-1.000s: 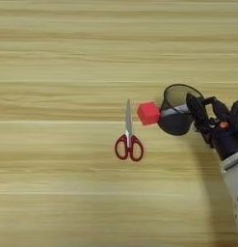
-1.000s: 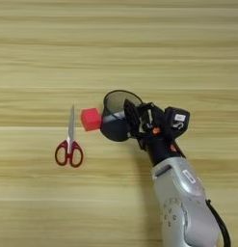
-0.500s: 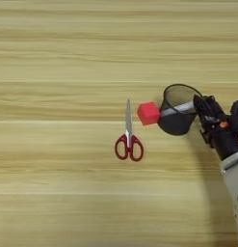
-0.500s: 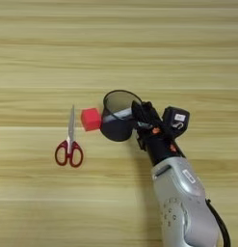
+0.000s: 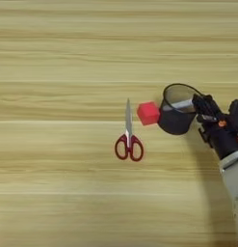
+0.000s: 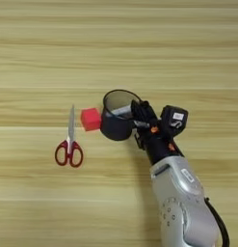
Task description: Move the objects on the table
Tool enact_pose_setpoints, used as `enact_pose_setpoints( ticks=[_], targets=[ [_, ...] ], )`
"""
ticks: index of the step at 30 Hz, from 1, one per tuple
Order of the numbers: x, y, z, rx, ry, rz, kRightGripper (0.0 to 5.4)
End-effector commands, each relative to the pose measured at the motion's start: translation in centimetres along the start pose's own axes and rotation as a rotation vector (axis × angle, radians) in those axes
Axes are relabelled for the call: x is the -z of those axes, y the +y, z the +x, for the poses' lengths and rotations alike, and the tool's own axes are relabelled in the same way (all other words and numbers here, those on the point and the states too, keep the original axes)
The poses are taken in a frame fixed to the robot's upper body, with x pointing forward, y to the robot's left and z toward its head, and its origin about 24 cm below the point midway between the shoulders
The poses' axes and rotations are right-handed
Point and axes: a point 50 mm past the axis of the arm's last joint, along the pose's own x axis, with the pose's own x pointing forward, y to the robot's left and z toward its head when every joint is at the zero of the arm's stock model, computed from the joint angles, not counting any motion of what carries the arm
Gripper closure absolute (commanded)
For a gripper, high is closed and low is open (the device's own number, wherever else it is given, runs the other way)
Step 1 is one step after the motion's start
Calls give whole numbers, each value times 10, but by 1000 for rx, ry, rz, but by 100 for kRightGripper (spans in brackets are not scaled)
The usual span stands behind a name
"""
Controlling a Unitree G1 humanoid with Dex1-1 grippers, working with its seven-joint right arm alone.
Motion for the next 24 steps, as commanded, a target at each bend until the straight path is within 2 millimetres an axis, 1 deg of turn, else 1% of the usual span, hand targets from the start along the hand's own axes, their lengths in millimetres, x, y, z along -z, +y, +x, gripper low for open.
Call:
enact_pose_setpoints(
  ticks=[1,24],
  targets=[
    [-24,10,5,-61,-115,-54,471],
    [-39,16,-3,-72,-157,-95,471]
  ],
)
